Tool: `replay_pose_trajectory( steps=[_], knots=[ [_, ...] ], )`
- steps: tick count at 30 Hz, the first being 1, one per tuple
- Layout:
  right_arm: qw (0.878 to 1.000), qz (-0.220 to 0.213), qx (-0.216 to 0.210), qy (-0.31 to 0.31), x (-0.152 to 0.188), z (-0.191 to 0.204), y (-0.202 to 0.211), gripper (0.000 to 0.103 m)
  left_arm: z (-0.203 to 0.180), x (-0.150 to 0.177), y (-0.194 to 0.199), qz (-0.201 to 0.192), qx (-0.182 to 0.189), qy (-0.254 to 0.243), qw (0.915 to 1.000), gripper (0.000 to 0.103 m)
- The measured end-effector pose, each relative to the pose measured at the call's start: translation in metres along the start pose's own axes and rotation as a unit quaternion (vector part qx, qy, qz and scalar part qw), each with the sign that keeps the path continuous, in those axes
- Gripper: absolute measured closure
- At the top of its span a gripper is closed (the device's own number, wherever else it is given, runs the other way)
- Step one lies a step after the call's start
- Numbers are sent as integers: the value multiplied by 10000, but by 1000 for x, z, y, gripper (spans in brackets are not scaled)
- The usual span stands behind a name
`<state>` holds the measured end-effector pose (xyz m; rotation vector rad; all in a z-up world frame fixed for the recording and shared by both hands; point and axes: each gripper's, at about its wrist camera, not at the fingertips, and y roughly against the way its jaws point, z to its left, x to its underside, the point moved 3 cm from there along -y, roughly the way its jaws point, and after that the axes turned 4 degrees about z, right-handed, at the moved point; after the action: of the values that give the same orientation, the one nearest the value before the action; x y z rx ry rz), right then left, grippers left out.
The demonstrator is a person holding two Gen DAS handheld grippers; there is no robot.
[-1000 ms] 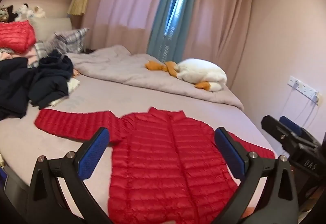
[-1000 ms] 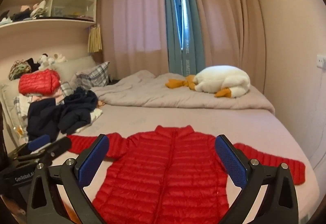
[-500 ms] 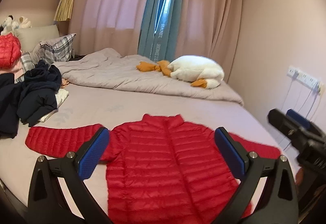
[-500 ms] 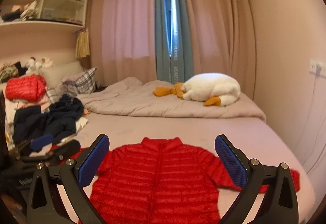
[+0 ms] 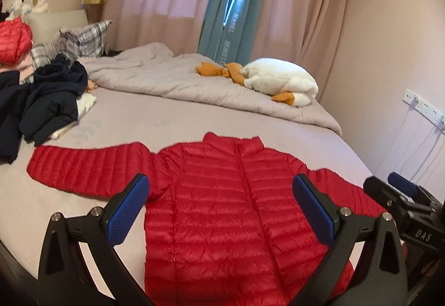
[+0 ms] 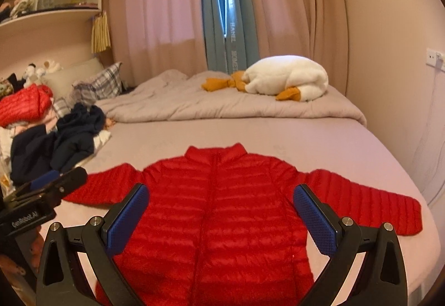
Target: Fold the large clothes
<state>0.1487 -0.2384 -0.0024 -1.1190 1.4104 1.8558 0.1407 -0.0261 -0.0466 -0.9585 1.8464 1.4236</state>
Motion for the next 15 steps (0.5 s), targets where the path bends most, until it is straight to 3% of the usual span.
replay_pose_trajectory(
  steps=[10,12,15],
  knots=[
    [9998,152,-72,-124,4,4,-5,0,3,9,6,63,155,254,9995,0],
    [9986,319,-301,-299,10,0,-5,0,1,10,7,145,138,183,9996,0],
    [9965,599,-249,-526,21,-3,-4,0,1,13,8,339,85,199,9992,0]
  ],
)
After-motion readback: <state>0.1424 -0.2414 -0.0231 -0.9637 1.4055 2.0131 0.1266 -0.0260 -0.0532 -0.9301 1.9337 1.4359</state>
